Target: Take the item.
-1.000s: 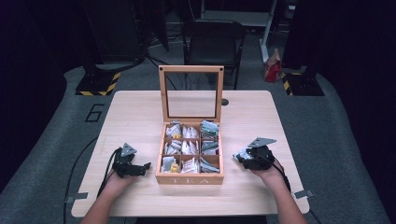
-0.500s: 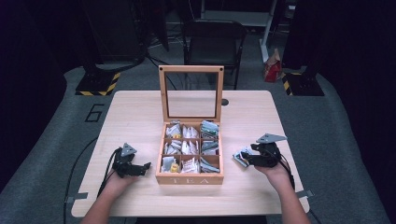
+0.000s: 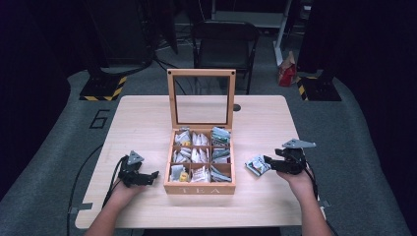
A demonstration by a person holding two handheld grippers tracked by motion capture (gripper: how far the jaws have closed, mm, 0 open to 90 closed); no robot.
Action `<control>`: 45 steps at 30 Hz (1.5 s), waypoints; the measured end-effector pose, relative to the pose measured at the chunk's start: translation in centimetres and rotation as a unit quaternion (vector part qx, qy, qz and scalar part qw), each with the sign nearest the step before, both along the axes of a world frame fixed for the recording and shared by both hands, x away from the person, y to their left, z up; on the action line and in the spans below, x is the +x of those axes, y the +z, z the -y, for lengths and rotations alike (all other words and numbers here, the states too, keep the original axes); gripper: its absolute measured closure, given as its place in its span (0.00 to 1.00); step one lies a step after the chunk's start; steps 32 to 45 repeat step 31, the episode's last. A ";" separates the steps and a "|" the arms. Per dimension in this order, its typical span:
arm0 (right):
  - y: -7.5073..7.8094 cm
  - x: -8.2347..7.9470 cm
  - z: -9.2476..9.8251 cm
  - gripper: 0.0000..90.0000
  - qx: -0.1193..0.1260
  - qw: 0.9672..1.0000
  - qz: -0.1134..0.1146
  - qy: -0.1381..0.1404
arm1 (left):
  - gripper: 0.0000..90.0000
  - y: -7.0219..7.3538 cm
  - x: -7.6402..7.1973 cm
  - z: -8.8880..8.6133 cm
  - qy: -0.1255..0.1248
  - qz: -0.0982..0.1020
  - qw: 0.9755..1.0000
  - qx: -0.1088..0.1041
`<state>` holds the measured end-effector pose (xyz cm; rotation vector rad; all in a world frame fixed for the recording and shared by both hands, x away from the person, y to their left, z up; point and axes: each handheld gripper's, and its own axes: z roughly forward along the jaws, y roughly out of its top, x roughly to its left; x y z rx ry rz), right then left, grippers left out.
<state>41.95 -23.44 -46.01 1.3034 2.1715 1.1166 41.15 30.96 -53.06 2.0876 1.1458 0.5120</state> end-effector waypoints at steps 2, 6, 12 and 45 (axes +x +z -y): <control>-0.3 0.1 0.4 0.42 -0.003 1.000 0.003 -0.008 | 0.07 0.0 0.0 0.0 0.000 0.000 1.000 0.000; -0.9 0.2 1.0 0.42 -0.013 1.000 0.005 -0.028 | 0.07 0.0 0.0 0.0 0.000 0.000 1.000 0.000; -1.9 0.4 1.6 0.42 -0.018 0.999 -0.005 -0.036 | 0.07 0.0 0.0 0.0 0.000 0.000 1.000 0.000; -2.4 0.3 0.5 0.40 -0.060 0.998 -0.003 -0.024 | 0.07 0.0 0.0 0.0 0.000 0.000 1.000 0.000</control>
